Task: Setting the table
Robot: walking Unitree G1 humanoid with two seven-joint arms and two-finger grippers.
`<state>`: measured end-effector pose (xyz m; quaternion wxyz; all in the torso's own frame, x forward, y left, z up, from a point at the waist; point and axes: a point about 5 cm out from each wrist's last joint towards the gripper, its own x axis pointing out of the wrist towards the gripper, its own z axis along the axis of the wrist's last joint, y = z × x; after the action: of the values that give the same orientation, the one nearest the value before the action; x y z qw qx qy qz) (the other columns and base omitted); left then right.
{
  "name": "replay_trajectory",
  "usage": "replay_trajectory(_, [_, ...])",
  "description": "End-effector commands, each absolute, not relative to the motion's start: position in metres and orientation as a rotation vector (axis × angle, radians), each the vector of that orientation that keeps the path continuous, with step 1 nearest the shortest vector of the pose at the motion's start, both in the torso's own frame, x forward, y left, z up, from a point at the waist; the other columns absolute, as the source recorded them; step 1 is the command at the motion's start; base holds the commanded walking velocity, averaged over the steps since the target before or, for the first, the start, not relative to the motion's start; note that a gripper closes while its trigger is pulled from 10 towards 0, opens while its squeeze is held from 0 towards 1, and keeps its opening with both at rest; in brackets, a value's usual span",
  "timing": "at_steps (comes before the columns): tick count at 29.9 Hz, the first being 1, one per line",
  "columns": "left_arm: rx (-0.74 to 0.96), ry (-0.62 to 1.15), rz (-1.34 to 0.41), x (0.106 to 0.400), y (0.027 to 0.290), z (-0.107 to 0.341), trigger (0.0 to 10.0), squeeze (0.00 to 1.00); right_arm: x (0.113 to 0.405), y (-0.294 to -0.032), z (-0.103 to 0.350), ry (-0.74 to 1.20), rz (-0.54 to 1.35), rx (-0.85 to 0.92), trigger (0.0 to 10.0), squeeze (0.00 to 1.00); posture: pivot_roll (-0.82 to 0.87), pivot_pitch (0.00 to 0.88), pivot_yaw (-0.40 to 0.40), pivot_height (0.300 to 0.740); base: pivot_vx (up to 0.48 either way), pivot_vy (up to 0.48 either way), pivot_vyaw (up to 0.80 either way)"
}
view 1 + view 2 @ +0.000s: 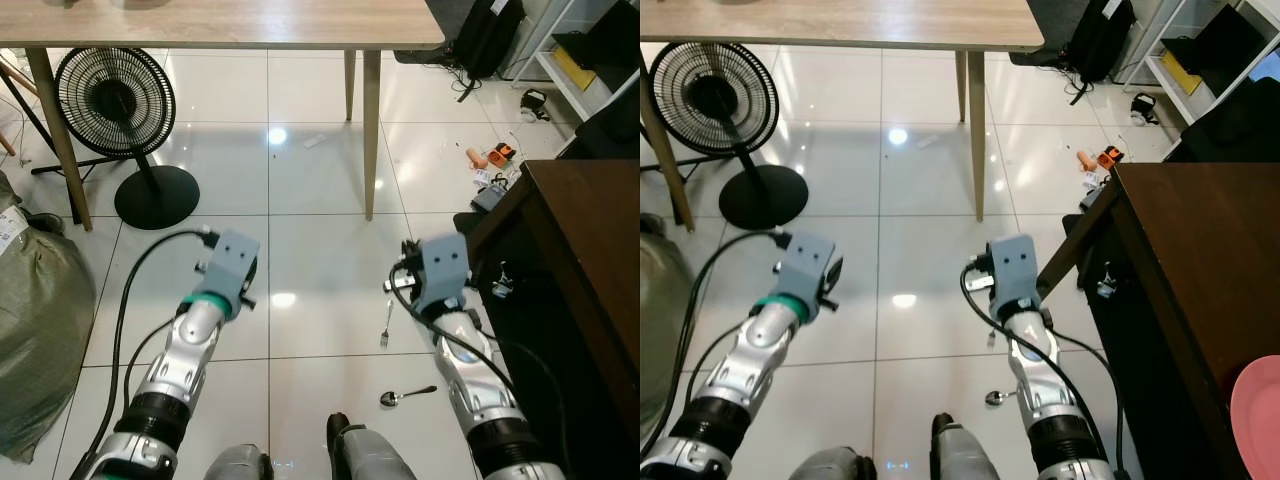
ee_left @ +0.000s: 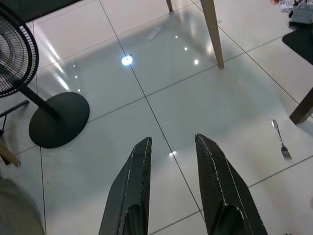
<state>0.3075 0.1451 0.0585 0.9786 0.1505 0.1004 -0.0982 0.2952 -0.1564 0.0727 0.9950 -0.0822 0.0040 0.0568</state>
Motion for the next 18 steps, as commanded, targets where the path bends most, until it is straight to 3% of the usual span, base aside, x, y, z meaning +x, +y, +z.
replay_trajectory(1, [0.304,0.216,-0.201,0.305,0.144,0.055,10.0,0.0,0.289,-0.162,0.065,0.027,0.088,-0.165,10.0,0.0,0.12,0.052,0.01,0.74,0.0,0.0,0.0])
replay_trajectory(13, [0.302,0.24,-0.224,0.303,0.147,0.047,10.0,0.0,0.276,-0.163,0.051,0.059,0.053,-0.19,10.0,0.0,0.1,0.049,0.013,0.74,0.0,0.0,0.0])
replay_trajectory(18, [0.259,0.374,-0.248,0.297,0.152,0.021,10.0,0.0,0.28,-0.171,0.029,0.169,-0.016,-0.231,10.0,0.0,0.11,0.042,-0.001,0.74,0.0,0.0,0.0])
